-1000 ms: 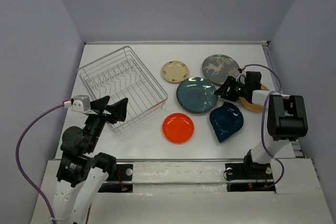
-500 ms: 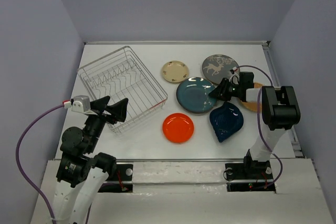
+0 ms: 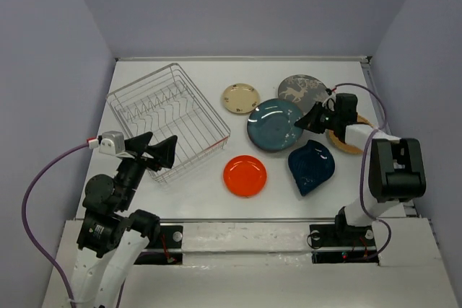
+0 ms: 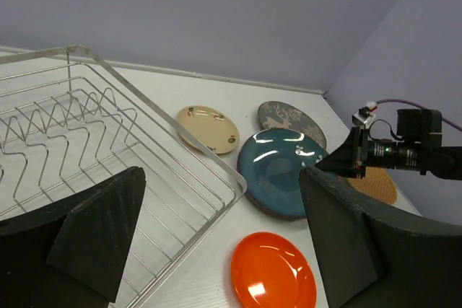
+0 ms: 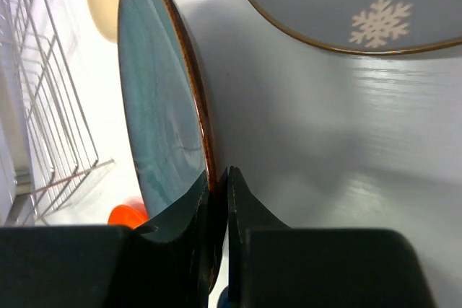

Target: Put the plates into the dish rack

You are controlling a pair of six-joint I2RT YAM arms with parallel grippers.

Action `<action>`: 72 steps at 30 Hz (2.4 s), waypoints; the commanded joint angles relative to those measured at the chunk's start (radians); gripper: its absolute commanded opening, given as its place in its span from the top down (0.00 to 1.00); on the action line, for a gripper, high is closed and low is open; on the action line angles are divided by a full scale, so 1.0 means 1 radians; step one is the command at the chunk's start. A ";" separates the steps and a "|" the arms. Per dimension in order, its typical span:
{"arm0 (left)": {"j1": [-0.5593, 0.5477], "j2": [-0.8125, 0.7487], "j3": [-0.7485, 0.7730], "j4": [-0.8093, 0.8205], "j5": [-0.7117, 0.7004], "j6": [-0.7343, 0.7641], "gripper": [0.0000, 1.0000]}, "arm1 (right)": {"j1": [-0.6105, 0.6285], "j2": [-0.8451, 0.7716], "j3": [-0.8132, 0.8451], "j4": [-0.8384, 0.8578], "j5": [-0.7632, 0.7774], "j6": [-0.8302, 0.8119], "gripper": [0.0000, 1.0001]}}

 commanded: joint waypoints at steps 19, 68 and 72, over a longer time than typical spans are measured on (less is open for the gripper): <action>-0.072 -0.022 0.085 -0.025 -0.367 -0.038 0.01 | 0.609 -0.140 0.795 -0.227 0.914 -0.075 0.93; -0.180 -0.052 0.043 0.009 -0.491 -0.002 0.01 | 0.974 0.701 1.330 0.174 1.454 -0.610 0.39; -0.167 -0.042 0.040 0.005 -0.483 -0.001 0.01 | 0.974 0.612 1.284 0.082 1.408 -0.555 0.30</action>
